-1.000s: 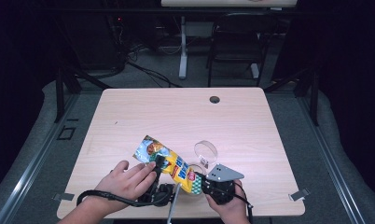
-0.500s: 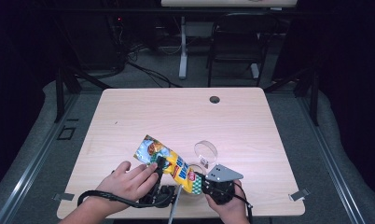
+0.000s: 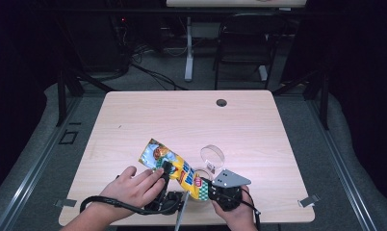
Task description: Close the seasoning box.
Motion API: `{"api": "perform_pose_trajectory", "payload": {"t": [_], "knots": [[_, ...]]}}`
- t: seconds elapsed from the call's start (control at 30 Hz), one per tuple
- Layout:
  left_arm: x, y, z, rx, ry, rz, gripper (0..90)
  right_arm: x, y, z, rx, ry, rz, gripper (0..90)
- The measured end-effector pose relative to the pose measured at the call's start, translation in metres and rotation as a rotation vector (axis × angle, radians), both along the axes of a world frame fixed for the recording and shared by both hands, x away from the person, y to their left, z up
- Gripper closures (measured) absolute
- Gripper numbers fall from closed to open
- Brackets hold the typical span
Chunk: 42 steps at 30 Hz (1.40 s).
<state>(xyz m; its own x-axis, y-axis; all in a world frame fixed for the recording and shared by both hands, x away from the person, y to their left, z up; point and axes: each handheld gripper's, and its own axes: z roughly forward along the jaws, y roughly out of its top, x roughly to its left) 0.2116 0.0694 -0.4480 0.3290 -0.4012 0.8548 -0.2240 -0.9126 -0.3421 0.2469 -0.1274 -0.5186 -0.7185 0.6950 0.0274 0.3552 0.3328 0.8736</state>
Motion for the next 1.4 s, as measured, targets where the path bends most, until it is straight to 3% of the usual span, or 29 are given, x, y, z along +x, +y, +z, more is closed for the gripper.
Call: {"api": "perform_pose_trajectory", "payload": {"t": [1.1, 1.2, 1.4], "knots": [[-0.0001, -0.0056, 0.0056, 0.054, 0.01, -0.011, 81.8, -0.0002, 0.0, -0.0005, 0.004, 0.001, 0.006, 88.9], [0.0003, -0.0065, 0.0062, 0.05, 0.027, -0.006, 81.9, -0.0008, -0.0012, 0.0, 0.005, 0.002, 0.006, 88.8], [0.0009, -0.0082, 0.0074, 0.061, 0.016, -0.015, 82.1, -0.0008, -0.0018, 0.0001, 0.006, 0.004, 0.004, 88.8]]}}
